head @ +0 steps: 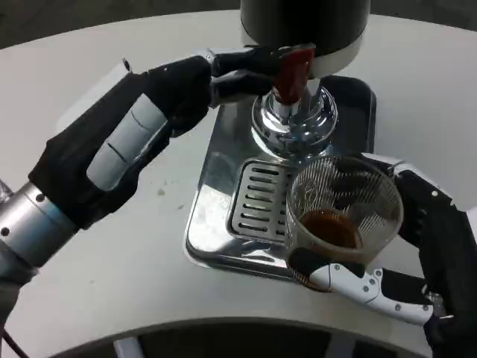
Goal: Grasp the cup under the faucet to collect the drink, then remove the cup.
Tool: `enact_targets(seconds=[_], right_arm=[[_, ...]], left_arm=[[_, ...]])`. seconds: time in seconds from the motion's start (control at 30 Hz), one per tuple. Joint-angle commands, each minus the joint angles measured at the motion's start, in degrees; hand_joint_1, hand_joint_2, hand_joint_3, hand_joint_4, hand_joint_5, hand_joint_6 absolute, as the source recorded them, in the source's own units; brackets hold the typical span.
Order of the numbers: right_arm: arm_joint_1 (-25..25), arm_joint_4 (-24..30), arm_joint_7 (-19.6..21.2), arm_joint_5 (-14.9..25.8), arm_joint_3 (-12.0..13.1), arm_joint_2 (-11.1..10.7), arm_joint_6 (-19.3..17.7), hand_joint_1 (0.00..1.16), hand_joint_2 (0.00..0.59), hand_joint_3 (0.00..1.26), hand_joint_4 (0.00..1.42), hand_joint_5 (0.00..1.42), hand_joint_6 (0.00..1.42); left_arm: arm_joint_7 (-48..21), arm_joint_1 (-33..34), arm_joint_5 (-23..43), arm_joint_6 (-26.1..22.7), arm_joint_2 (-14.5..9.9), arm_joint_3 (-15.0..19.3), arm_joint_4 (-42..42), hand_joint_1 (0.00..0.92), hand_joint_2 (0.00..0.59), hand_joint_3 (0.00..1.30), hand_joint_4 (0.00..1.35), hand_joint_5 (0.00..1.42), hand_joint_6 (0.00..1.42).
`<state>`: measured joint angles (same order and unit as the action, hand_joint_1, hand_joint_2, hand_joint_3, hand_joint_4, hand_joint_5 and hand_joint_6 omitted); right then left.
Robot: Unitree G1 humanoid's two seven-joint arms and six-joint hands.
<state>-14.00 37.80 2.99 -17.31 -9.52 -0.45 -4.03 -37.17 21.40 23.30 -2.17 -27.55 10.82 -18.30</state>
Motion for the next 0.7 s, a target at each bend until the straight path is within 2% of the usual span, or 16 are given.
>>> enact_targets(seconds=[0.03,0.37,0.7], right_arm=[[-2.3,5.2,-1.9,1.9,-0.2,-0.5,0.9,0.97,0.140,0.75,0.81,0.99,0.97],[-4.2,11.3,-6.0,5.0,1.4,-2.3,4.5,0.97,0.140,0.75,0.81,0.99,0.95],[-7.1,16.9,-9.0,7.5,1.6,-4.5,7.5,0.97,0.147,0.75,0.81,0.99,0.95]], left_arm=[[-2.1,-4.4,1.9,1.3,-2.4,2.7,-3.8,0.000,0.106,0.35,0.13,0.21,0.12],[-6.0,-14.6,4.7,3.8,-6.2,9.4,-10.6,0.000,0.099,0.35,0.13,0.21,0.12],[-12.8,-22.7,6.7,8.6,-8.7,13.3,-13.6,0.000,0.095,0.33,0.11,0.20,0.12]])
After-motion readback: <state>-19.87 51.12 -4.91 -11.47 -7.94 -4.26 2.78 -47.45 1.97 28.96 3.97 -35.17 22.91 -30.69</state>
